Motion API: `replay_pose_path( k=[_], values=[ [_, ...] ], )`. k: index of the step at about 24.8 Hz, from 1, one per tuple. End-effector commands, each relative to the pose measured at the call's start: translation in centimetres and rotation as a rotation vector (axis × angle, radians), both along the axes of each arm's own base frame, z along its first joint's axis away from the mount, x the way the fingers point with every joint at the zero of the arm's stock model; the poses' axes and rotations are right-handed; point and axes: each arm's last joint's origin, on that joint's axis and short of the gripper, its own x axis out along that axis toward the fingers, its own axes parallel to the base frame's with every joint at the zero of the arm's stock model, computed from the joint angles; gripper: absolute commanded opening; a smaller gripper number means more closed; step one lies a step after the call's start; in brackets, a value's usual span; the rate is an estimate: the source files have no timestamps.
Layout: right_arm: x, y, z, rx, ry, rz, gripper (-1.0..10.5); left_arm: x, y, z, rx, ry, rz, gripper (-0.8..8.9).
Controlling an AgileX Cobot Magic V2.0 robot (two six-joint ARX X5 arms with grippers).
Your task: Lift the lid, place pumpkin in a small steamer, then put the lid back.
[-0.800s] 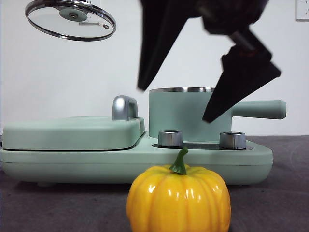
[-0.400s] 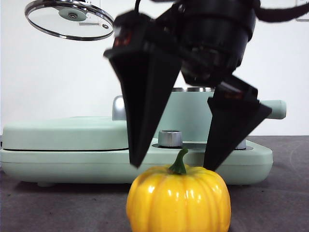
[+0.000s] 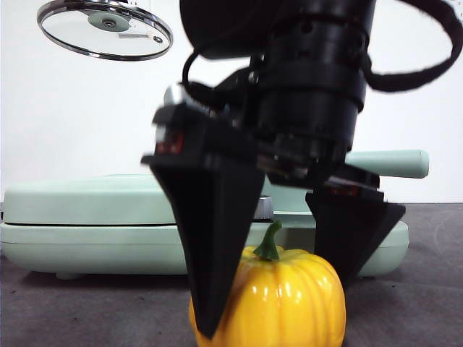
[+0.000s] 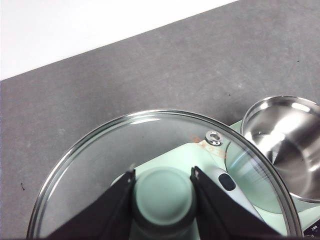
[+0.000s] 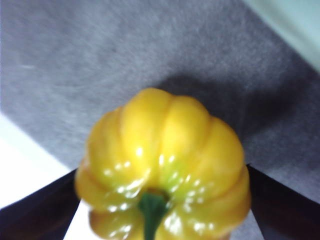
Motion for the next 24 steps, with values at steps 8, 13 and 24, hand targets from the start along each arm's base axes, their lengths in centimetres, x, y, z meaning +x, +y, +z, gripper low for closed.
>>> replay_pose_path(
  k=[8, 13, 24],
  values=[
    [0.0, 0.9, -0.5, -0.017, -0.026, 0.025, 3.6, -0.3, 0.0, 1.4, -0.022, -0.060, -0.003, 1.12],
    [0.3, 1.3, 1.7, -0.027, -0.013, 0.030, 3.6, -0.3, 0.0, 1.4, -0.022, -0.060, -0.003, 1.12],
    [7.1, 0.0, 14.6, 0.123, -0.187, -0.017, 3.6, -0.3, 0.0, 1.4, -0.026, -0.059, -0.003, 1.12]
  ],
)
